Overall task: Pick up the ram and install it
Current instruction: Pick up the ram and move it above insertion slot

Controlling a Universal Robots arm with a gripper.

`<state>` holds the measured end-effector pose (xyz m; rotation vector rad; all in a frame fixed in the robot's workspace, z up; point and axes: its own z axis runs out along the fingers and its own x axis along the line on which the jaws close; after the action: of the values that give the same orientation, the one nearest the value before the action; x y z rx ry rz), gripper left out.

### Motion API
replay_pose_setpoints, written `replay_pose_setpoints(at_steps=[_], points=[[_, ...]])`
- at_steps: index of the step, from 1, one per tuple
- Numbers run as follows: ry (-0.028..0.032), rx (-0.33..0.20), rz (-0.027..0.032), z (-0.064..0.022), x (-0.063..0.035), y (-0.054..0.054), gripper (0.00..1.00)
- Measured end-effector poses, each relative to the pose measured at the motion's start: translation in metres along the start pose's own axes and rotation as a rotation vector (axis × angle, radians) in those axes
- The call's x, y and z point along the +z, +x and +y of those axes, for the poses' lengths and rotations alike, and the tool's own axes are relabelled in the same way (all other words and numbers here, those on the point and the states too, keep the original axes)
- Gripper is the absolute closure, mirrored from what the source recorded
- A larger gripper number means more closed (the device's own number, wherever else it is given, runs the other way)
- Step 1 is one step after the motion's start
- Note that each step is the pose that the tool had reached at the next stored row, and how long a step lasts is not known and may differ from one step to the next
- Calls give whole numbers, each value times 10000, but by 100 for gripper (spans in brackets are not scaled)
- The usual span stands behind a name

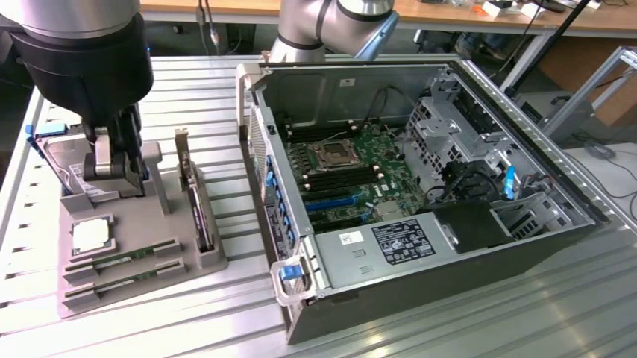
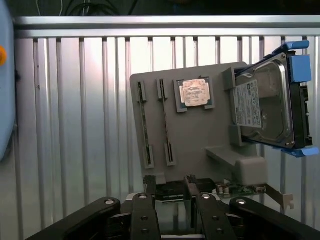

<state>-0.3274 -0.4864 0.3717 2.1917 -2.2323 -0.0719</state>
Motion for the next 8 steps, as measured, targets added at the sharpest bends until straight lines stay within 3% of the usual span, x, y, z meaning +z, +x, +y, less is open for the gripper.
replay_pose_setpoints(at_steps=[8], points=[[1, -13, -1, 3, 62, 54, 64]])
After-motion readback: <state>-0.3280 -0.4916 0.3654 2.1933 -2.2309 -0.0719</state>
